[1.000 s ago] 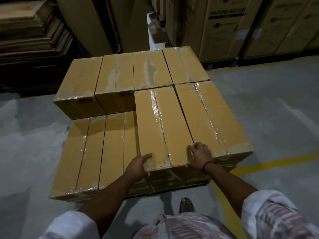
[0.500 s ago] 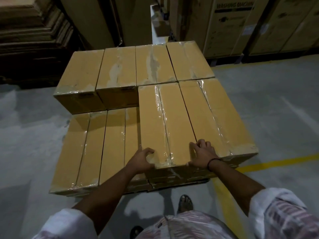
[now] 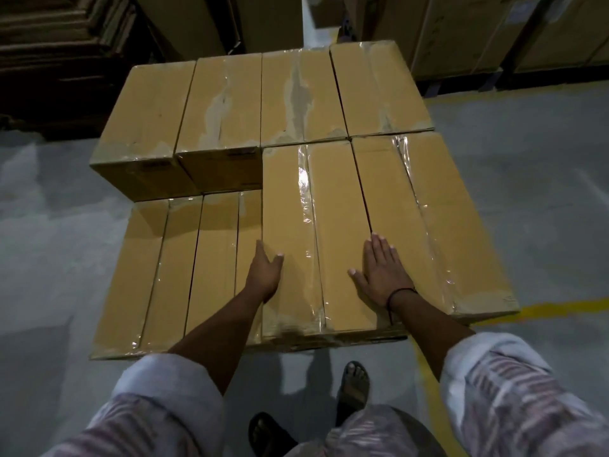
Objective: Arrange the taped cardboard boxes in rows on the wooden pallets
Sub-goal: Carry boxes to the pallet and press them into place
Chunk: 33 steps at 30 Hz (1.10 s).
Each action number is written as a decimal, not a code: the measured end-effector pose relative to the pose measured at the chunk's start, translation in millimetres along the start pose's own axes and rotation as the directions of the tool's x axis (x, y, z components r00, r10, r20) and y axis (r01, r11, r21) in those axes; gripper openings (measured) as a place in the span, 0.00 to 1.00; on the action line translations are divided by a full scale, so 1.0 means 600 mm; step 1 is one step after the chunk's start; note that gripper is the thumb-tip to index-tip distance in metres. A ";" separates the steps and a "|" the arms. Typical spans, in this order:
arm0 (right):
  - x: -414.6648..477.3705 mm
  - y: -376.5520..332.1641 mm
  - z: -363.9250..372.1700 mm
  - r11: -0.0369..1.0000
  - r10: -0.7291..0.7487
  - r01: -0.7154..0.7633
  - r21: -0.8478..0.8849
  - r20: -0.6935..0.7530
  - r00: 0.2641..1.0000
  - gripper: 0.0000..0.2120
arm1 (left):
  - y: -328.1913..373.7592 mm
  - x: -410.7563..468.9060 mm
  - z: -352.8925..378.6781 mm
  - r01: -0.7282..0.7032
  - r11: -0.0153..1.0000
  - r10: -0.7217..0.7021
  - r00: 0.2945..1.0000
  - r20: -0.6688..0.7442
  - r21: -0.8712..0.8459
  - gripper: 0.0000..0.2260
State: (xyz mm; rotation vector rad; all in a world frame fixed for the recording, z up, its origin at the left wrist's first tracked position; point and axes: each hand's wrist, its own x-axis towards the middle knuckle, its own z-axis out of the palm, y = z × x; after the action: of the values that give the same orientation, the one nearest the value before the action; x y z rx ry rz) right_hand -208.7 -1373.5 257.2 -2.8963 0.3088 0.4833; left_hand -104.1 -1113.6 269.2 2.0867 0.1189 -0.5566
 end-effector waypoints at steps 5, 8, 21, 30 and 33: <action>0.028 0.003 0.023 1.000 -0.011 0.012 0.010 -0.097 0.995 0.39 | -0.008 0.015 0.022 0.058 0.981 -0.058 0.998 0.006 -0.185 0.30; 0.033 0.009 0.034 1.000 0.011 -0.009 0.013 -0.136 0.991 0.39 | -0.011 0.017 0.044 0.056 0.974 -0.055 0.998 0.010 -0.220 0.33; 0.040 -0.009 0.043 1.000 -0.008 0.009 0.005 -0.151 0.989 0.39 | -0.040 0.022 0.050 -0.003 0.995 -0.009 0.993 -0.119 -0.103 0.32; 0.040 -0.013 0.045 1.000 -0.013 0.016 0.017 -0.176 0.984 0.38 | -0.050 0.028 0.047 0.023 0.996 -0.031 0.993 -0.111 -0.081 0.32; 0.040 -0.013 0.045 1.000 -0.011 0.014 0.012 -0.179 0.984 0.38 | -0.041 0.033 0.043 0.045 0.999 -0.045 0.996 -0.083 -0.001 0.32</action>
State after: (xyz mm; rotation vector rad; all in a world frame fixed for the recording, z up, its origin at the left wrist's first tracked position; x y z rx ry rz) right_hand -192.4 -1364.0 225.1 -2.9319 0.3184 0.2172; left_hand -102.7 -1123.9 229.8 2.1127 0.2137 -0.4970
